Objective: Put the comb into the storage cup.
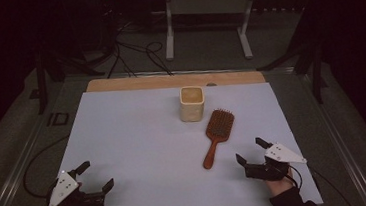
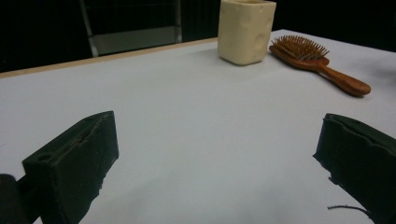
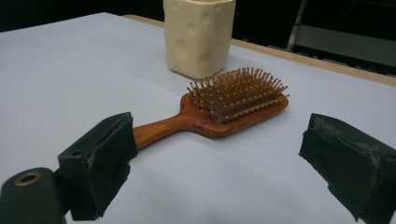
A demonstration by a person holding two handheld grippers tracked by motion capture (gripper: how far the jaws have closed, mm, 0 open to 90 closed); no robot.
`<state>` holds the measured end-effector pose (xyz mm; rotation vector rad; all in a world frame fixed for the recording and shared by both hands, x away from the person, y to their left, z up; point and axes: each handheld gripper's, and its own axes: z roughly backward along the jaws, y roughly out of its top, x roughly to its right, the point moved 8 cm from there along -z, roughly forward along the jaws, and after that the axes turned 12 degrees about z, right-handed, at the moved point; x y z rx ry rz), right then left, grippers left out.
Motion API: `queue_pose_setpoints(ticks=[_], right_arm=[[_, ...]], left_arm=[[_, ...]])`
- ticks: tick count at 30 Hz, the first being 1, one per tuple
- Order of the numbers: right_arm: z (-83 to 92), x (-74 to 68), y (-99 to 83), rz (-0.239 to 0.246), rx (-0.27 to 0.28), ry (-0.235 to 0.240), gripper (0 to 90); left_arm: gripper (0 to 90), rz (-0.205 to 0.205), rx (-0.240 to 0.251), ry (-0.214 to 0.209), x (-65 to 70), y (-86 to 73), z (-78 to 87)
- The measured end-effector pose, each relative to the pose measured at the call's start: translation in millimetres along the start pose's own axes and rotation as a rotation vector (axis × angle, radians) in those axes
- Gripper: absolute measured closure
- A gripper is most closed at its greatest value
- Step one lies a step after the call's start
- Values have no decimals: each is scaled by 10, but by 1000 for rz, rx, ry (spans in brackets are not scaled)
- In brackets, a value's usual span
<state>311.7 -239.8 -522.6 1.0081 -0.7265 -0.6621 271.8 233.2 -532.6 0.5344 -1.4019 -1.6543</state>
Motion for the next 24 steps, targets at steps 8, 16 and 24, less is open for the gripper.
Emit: queue_pose_setpoints(ticks=[8, 16, 24], right_arm=[[-15, -21, -20, 3, -7, 20, 88], [35, -65, 11, -2, -34, 63, 88], [32, -73, 22, -30, -58, 79, 76]], left_arm=[[1, 16, 1, -10, -1, 6, -11], [1, 34, -4, -21, 16, 26, -1], [1, 39, -22, -20, 24, 14, -3]])
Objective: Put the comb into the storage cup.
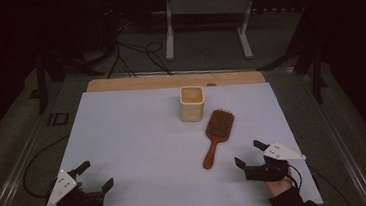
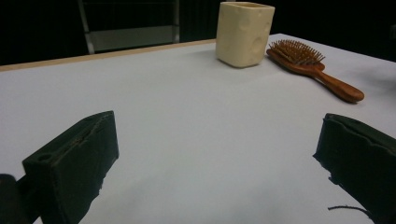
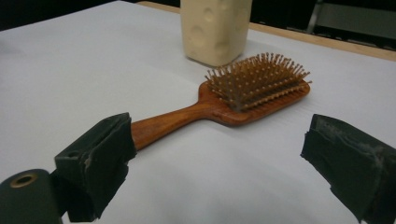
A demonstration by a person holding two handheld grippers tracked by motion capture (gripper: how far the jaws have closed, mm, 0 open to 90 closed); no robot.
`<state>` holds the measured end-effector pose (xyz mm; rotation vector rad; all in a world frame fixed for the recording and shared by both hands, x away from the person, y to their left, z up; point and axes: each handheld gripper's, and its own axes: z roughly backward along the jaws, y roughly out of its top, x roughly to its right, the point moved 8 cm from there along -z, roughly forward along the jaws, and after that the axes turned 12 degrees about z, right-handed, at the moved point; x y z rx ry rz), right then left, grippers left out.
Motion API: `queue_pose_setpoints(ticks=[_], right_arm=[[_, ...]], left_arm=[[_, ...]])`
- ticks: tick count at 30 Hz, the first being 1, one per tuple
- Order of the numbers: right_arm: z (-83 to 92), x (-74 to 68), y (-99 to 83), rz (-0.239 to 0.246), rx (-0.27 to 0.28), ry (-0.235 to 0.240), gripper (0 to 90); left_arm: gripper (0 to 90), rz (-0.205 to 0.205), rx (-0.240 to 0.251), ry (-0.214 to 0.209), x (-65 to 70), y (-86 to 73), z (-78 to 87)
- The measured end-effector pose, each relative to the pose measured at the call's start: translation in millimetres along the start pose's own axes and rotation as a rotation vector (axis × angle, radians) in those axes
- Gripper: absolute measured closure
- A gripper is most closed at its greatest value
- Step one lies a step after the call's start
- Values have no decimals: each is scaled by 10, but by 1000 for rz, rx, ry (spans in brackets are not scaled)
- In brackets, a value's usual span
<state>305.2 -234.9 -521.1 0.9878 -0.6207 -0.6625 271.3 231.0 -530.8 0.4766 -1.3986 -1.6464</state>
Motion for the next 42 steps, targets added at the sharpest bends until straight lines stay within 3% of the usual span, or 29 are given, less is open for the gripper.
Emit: queue_pose_setpoints(ticks=[4, 9, 20, 29, 36, 42], right_arm=[[26, -43, 53, 30, -13, 1, 77], [79, -49, 160, 15, -6, 18, 76], [237, 55, 522, 41, 61, 20, 76], [134, 70, 880, 118, 94, 52, 76], [42, 78, 1102, 146, 117, 65, 76], [-46, -2, 1257, 168, 136, 105, 76]], left_arm=[[1, 2, 6, 1, -4, 8, 8], [1, 2, 6, 2, -8, 9, 9], [1, 2, 6, -4, 6, 10, 9], [1, -1, -9, -12, 22, -2, 3], [1, -7, -18, -19, 43, -15, -10], [1, -7, -18, -20, 44, -17, -11]])
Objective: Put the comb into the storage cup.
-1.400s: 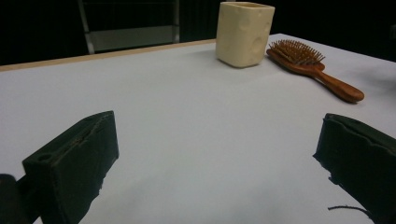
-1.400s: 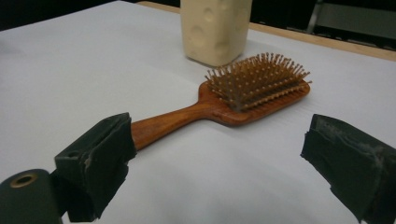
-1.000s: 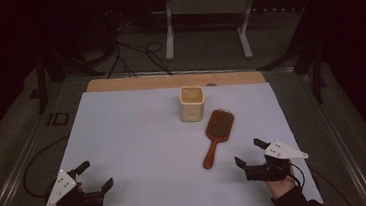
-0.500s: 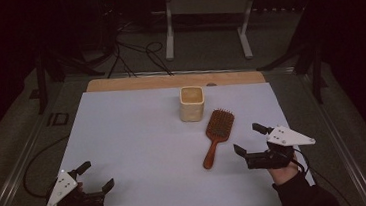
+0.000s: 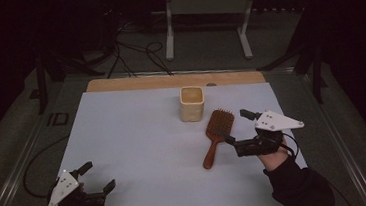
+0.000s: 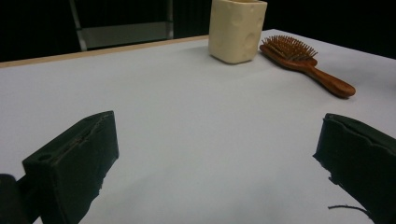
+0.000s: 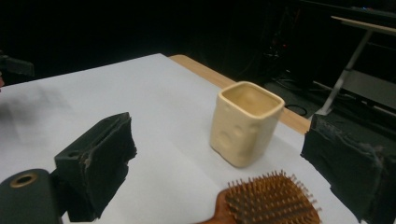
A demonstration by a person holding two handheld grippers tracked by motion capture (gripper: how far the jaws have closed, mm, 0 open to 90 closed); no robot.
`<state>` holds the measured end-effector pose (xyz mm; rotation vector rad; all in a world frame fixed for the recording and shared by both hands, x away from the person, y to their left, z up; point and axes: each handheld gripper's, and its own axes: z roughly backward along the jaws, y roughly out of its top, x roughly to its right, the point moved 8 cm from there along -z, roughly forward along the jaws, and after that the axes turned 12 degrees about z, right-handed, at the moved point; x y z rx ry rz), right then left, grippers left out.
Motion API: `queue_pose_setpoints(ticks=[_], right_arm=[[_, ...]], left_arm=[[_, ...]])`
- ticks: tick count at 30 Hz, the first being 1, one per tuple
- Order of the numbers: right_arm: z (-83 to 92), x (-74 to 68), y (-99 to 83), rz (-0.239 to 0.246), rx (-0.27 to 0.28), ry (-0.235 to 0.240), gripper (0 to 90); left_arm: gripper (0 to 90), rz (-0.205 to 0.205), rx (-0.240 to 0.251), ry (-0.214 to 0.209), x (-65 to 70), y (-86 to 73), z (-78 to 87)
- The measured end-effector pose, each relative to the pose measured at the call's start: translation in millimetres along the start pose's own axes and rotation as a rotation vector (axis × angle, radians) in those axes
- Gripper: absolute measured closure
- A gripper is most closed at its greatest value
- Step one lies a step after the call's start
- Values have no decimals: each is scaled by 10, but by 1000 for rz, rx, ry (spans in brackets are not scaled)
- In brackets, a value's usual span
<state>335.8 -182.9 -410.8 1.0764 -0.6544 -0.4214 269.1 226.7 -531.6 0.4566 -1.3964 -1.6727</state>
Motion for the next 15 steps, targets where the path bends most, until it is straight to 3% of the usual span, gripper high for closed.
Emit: queue_pose_setpoints(ticks=[8, 15], right_arm=[[-211, -106, 110, 16, 16, 71, 76], [-426, -217, 51, 35, 10, 143, 77]], left_arm=[[1, -4, 1, 2, -1, 0, 4], [1, -8, 4, 3, 2, 5, 8]])
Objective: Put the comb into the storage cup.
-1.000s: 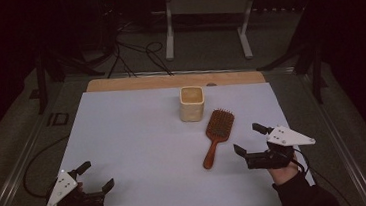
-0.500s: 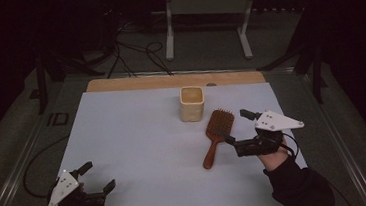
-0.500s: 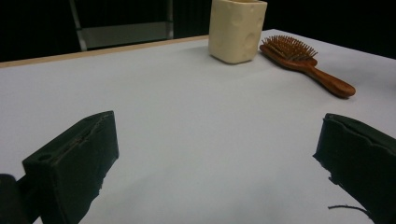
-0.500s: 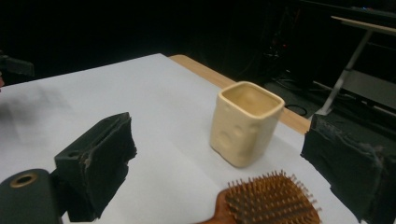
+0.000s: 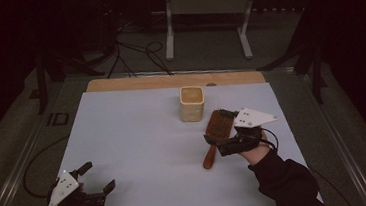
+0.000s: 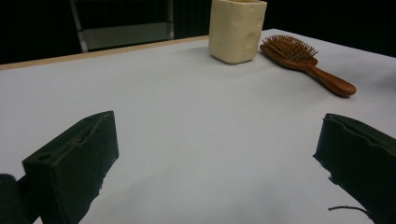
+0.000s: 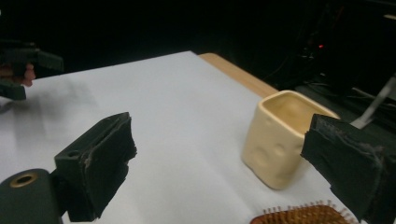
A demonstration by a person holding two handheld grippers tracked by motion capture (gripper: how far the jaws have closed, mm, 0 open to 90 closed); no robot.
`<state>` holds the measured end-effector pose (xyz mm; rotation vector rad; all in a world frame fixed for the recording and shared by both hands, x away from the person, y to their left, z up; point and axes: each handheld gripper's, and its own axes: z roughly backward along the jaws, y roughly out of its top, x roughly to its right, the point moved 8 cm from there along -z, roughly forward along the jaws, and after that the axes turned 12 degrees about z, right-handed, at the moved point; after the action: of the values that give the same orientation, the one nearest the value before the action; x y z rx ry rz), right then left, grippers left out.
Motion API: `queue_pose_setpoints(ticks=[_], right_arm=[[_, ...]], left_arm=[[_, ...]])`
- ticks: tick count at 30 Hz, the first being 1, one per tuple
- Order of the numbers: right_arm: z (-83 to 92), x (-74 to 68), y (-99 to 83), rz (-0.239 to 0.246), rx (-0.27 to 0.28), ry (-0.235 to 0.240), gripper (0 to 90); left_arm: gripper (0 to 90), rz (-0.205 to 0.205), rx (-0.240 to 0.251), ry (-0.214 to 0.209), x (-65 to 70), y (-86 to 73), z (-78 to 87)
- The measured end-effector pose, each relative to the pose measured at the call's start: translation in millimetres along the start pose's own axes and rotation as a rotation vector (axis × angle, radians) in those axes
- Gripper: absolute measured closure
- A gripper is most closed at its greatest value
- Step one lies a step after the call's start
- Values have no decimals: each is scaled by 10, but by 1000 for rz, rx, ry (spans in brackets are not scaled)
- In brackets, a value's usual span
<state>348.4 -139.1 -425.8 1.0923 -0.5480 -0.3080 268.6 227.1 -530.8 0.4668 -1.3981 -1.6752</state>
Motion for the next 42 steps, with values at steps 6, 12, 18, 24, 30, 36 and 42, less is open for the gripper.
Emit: queue_pose_setpoints(ticks=[6, 12, 18, 24, 30, 36, 42], right_arm=[[-182, -66, -159, -36, -29, 56, 77], [-345, -143, -347, -40, -75, 102, 85], [-447, -199, -512, -49, -105, 126, 137], [-523, -264, -637, -55, -135, 155, 227], [-584, -294, -768, -72, -171, 162, 270], [-625, -335, -887, -72, -231, 148, 382], [-641, -364, -955, -62, -265, 167, 566]], left_arm=[[1, -1, 0, 0, 0, -1, 3], [1, -4, -2, 2, 0, -3, 3], [1, -2, 0, 3, -4, -5, 7], [1, -5, 0, 4, -1, -4, 8], [1, -5, 3, 3, -1, -2, 8], [1, -8, 1, 4, -1, -4, 8], [1, -6, 0, 5, -4, -6, 6]])
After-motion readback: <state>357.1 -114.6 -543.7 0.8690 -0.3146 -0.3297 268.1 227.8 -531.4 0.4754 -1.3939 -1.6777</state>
